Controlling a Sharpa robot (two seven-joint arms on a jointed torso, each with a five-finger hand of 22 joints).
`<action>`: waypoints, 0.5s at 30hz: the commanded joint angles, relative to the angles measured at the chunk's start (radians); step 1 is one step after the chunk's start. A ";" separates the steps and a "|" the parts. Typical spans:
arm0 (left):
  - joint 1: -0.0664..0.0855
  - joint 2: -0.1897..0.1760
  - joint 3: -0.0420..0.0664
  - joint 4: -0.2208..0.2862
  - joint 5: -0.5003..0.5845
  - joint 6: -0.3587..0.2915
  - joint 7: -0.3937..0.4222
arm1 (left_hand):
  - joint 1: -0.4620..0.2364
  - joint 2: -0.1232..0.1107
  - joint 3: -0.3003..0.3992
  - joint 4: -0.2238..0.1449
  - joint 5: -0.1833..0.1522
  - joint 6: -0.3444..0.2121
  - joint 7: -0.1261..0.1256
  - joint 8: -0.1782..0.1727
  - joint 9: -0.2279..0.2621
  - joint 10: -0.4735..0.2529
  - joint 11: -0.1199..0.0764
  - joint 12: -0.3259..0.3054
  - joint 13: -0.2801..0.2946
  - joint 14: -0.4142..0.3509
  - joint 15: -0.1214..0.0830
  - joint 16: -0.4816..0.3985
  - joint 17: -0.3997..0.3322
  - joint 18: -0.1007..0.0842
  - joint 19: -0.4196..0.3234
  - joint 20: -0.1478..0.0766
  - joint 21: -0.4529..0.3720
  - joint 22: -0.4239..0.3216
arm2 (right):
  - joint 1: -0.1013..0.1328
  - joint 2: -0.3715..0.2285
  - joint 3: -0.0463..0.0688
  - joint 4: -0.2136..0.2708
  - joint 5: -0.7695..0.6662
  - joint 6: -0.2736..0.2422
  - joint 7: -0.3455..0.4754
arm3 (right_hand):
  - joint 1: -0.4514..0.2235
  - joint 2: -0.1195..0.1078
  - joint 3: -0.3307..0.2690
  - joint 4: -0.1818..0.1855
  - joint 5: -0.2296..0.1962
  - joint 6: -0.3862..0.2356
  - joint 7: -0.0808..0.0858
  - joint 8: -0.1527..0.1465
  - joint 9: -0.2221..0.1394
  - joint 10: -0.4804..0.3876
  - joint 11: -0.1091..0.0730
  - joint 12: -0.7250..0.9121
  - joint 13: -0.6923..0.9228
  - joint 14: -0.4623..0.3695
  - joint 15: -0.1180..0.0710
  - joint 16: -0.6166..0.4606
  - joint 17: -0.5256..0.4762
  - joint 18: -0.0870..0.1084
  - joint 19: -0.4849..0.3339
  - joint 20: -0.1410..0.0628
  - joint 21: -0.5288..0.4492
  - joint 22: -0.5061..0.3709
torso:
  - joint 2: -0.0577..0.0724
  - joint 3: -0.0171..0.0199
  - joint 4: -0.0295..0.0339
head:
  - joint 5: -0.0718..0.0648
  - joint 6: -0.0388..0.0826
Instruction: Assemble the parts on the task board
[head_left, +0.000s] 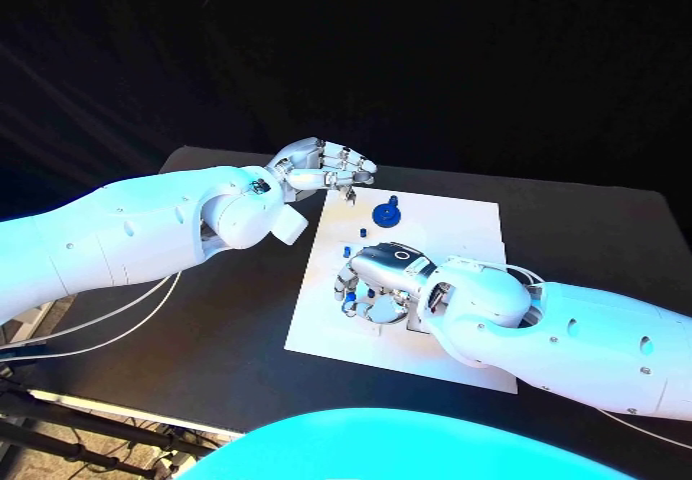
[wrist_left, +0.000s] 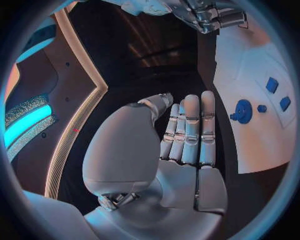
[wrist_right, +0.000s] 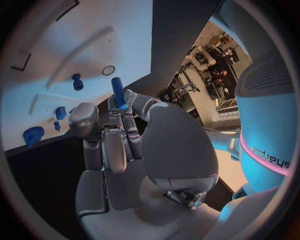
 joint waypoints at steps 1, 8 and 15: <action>0.001 0.003 0.000 0.001 0.001 0.015 0.008 | -0.004 0.006 -0.001 0.003 0.004 -0.005 -0.002 -0.001 -0.001 -0.007 0.000 0.002 0.002 -0.001 0.003 0.004 0.001 0.014 0.006 0.002 -0.006 -0.002 | -0.002 0.005 -0.001 -0.007 -0.013 0.007 0.019 | 0.026 0.014 0.047 -0.052 0.002 0.006 0.003 0.003 0.001 0.073 -0.064 0.008 0.030 0.043 -0.008 0.004 0.000 -0.014 -0.003 -0.003 -0.004 -0.001 | 0.000 0.0005 0.0008 | 0.000 -0.001; 0.001 0.003 0.000 0.001 0.001 0.015 0.008 | -0.004 0.006 -0.001 0.003 0.004 -0.005 -0.002 -0.001 -0.001 -0.007 0.000 0.002 0.002 -0.001 0.003 0.004 0.001 0.014 0.006 0.002 -0.006 -0.002 | -0.007 0.010 -0.006 -0.026 -0.013 0.015 0.017 | 0.026 0.014 0.047 -0.052 0.002 0.006 0.003 0.003 0.001 0.073 -0.064 0.008 0.030 0.043 -0.008 0.004 0.000 -0.014 -0.003 -0.003 -0.004 -0.001 | 0.001 0.0000 0.0012 | 0.002 -0.001; 0.001 0.002 0.000 0.001 0.001 0.016 0.007 | -0.004 0.006 -0.001 0.003 0.004 -0.005 -0.002 -0.001 -0.001 -0.007 0.000 0.002 0.002 -0.001 0.003 0.004 0.001 0.014 0.006 0.002 -0.006 -0.002 | -0.010 0.011 -0.008 -0.038 -0.014 0.029 0.013 | 0.026 0.014 0.047 -0.052 0.002 0.006 0.003 0.003 0.001 0.073 -0.064 0.008 0.030 0.043 -0.008 0.004 0.000 -0.014 -0.003 -0.003 -0.004 -0.001 | 0.000 -0.0011 0.0012 | 0.000 -0.001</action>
